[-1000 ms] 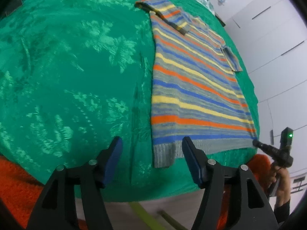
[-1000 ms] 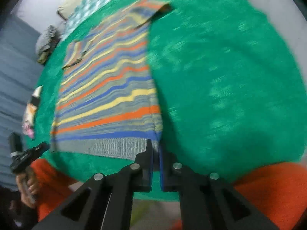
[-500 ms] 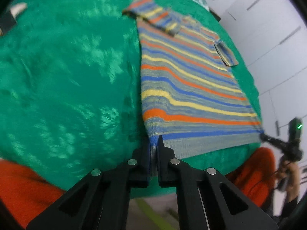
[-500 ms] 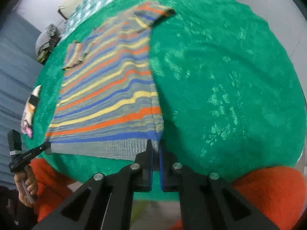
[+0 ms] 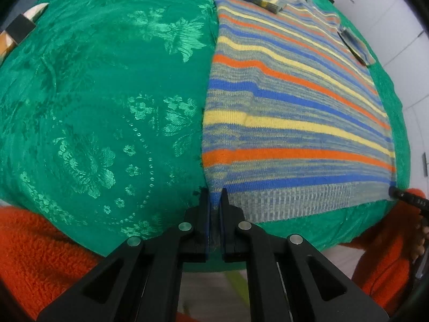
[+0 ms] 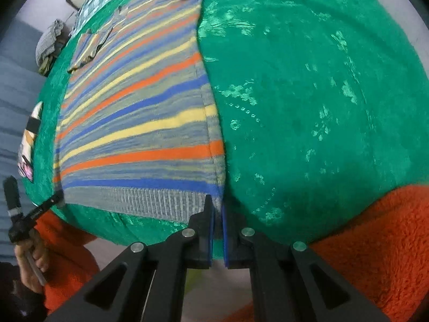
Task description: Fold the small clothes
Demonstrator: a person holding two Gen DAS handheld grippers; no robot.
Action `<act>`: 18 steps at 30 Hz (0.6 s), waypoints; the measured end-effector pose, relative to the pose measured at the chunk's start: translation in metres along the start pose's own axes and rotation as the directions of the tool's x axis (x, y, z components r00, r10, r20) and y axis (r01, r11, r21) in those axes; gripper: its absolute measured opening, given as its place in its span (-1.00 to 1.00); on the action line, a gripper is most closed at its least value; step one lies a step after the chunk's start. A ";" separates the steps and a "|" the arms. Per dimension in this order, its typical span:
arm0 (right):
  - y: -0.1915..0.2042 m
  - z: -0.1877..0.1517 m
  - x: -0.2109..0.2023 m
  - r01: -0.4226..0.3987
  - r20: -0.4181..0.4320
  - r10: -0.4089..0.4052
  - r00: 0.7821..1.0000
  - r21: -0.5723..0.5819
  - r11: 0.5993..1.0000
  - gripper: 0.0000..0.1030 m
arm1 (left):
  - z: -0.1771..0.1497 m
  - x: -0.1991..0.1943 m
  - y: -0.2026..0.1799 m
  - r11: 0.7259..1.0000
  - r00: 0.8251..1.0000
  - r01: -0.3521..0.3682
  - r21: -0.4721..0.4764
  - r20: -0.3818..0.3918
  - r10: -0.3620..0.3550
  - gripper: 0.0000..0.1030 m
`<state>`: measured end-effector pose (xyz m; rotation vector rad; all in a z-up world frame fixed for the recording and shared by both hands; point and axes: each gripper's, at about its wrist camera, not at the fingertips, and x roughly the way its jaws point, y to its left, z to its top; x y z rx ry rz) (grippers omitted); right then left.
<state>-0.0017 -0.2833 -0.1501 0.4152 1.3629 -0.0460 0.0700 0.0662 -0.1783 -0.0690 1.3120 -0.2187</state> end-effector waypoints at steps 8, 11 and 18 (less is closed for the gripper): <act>0.015 -0.007 0.002 0.083 0.034 -0.081 0.996 -0.053 0.995 -0.89 | 0.001 0.008 -0.022 0.997 0.998 -0.066 0.052 0.028 0.064 -0.81; 0.017 -0.008 -0.001 0.105 0.042 -0.103 0.994 -0.060 0.993 -0.61 | -0.004 0.005 -0.028 0.991 0.994 -0.109 0.079 0.027 0.107 -0.57; 0.012 -0.015 -0.036 0.125 0.114 -0.123 0.986 -0.011 0.992 0.07 | -0.022 -0.040 -0.029 0.981 0.971 -0.188 0.041 0.156 0.180 0.49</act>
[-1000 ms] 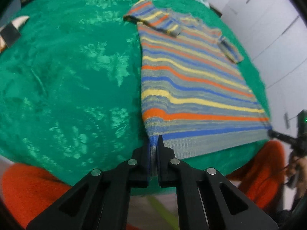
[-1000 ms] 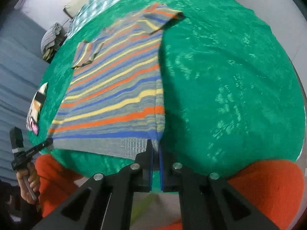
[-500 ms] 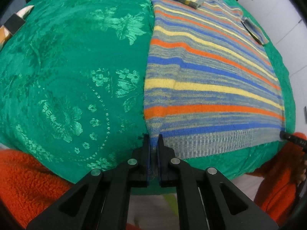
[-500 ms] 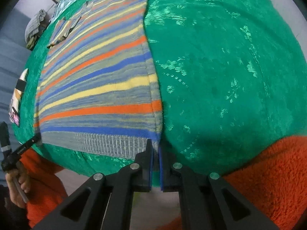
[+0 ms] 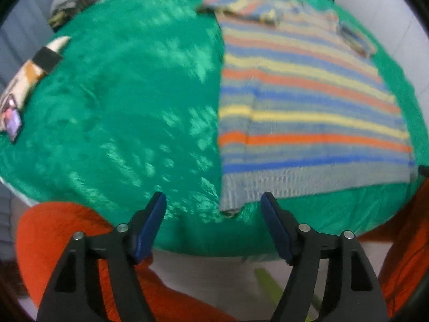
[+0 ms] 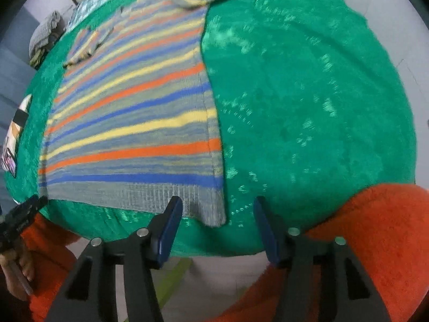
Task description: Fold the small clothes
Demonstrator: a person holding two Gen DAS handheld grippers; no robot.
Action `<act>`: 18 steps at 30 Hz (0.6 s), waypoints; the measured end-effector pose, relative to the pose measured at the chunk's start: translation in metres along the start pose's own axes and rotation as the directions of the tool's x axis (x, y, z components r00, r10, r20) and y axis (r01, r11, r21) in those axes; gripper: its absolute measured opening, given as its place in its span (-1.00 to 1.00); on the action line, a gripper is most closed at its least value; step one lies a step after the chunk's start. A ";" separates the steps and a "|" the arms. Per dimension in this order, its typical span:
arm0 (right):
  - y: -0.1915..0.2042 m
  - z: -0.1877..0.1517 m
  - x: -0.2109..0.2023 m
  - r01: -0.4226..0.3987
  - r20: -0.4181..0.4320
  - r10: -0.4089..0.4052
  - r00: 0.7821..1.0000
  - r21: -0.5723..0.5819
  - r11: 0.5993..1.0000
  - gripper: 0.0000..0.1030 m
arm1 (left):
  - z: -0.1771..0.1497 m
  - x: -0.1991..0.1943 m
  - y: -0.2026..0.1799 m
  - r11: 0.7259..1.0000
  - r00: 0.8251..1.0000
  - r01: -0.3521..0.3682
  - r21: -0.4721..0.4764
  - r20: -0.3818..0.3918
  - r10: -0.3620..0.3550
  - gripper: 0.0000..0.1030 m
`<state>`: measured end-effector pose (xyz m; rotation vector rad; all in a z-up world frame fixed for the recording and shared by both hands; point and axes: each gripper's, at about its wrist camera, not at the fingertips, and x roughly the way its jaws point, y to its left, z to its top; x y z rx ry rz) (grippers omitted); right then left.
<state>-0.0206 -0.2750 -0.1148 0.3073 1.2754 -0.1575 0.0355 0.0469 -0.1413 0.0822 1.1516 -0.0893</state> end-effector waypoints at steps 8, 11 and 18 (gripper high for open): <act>0.000 0.000 -0.066 0.155 0.390 -0.164 0.906 0.056 0.986 0.53 | 0.026 -0.043 0.041 0.984 0.967 -0.055 -0.169 0.236 0.095 0.77; 0.001 0.000 -0.064 0.161 0.431 -0.165 0.887 0.046 0.986 0.53 | 0.040 -0.043 0.052 0.976 0.957 -0.055 -0.211 0.266 0.112 0.78; 0.000 -0.004 -0.061 0.149 0.444 -0.159 0.882 0.058 0.987 0.53 | 0.023 -0.028 0.059 0.958 0.951 -0.068 -0.280 0.274 0.147 0.86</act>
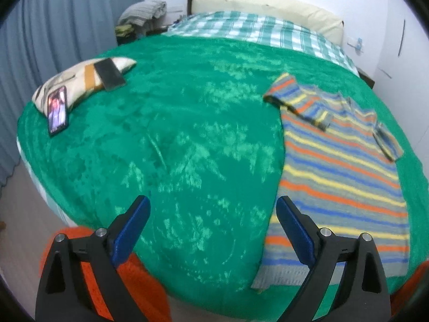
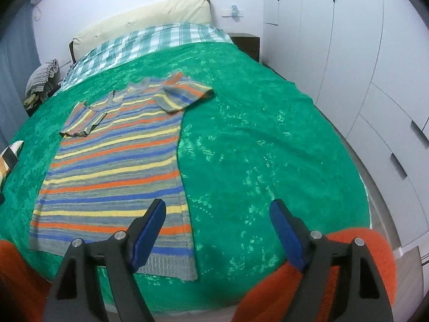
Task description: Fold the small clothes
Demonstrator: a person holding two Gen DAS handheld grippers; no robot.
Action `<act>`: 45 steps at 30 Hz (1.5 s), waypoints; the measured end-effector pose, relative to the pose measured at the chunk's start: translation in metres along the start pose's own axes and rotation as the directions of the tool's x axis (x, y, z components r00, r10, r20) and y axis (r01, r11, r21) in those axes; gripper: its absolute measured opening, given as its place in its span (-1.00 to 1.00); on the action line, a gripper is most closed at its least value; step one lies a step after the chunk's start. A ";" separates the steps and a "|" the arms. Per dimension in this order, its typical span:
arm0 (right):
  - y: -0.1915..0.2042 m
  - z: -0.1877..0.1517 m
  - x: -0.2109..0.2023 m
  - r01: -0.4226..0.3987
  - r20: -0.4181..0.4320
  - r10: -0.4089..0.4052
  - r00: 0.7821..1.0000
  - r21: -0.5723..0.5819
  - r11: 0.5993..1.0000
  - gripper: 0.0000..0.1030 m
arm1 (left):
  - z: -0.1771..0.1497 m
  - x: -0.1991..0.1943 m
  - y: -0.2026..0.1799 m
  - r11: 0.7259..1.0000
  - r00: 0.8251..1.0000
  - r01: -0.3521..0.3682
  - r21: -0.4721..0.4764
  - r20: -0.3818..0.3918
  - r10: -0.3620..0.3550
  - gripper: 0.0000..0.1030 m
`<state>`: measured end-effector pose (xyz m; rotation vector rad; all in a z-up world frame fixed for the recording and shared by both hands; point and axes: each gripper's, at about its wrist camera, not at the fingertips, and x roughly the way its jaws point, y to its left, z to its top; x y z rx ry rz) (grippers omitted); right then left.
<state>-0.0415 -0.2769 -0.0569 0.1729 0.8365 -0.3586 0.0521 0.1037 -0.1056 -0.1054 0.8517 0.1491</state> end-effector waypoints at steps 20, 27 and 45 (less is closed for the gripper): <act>0.009 -0.006 -0.006 -0.028 0.035 0.028 0.999 -0.015 1.000 0.53 | -0.008 -0.008 -0.005 0.998 1.000 -0.013 0.065 0.024 0.011 0.86; 0.010 -0.007 -0.007 -0.032 0.037 0.032 0.999 -0.017 0.999 0.53 | -0.008 -0.007 -0.006 0.998 1.000 -0.011 0.068 0.023 0.010 0.86; 0.017 -0.009 -0.005 -0.036 0.026 0.037 0.999 -0.045 0.998 0.53 | -0.009 -0.004 -0.007 0.998 1.000 -0.007 0.063 0.016 0.006 0.86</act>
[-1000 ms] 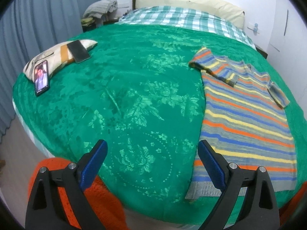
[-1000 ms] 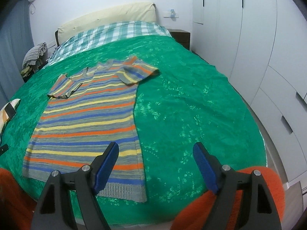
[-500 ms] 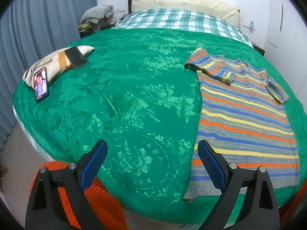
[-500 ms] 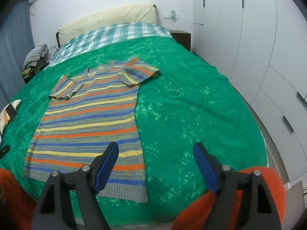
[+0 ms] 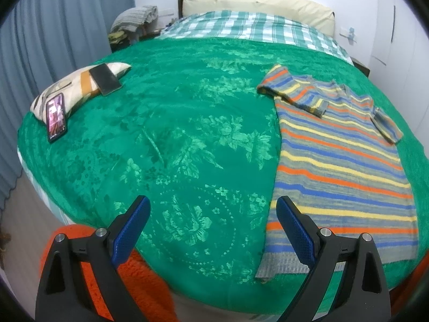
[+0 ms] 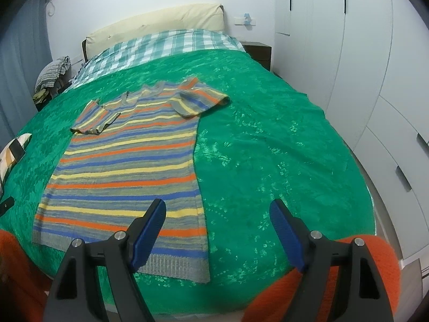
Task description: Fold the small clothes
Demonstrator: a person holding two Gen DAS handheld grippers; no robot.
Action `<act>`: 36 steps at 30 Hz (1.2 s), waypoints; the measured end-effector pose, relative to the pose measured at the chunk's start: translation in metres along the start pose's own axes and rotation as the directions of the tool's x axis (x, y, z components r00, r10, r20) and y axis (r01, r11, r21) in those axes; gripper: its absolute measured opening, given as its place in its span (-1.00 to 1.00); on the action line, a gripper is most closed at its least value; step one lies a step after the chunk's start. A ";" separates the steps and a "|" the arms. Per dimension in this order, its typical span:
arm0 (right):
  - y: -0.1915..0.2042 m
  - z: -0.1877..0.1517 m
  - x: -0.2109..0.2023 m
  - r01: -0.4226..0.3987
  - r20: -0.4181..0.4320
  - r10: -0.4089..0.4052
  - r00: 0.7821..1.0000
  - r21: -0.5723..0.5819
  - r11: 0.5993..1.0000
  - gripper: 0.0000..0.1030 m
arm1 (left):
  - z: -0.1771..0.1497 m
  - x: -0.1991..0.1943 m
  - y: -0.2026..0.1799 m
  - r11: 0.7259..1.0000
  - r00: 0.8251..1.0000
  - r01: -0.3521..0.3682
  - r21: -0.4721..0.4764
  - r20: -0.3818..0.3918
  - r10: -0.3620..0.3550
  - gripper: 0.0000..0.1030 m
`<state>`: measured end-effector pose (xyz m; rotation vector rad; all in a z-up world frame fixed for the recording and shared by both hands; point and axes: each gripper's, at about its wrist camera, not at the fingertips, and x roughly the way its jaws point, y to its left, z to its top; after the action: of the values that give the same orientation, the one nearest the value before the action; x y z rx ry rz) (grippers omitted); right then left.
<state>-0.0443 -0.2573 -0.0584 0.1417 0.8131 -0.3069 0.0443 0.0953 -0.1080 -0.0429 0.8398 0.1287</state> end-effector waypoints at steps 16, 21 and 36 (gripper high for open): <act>0.000 0.000 0.001 -0.003 -0.002 0.003 1.000 0.000 1.000 0.53 | 0.000 0.000 0.000 1.000 1.000 0.001 0.000 0.000 -0.001 0.86; 0.001 0.000 0.001 -0.007 -0.006 0.007 1.000 0.001 1.000 0.53 | 0.000 0.000 0.001 1.000 1.000 0.001 -0.001 0.006 -0.001 0.86; 0.034 0.094 0.091 -0.126 -0.049 0.116 0.992 -0.389 0.913 0.53 | -0.002 0.009 -0.003 1.000 1.000 -0.014 0.004 -0.026 0.014 0.86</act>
<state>0.0912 -0.2673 -0.0608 -0.1811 0.8712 -0.0205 0.0496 0.0931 -0.1159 -0.0351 0.8662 0.1399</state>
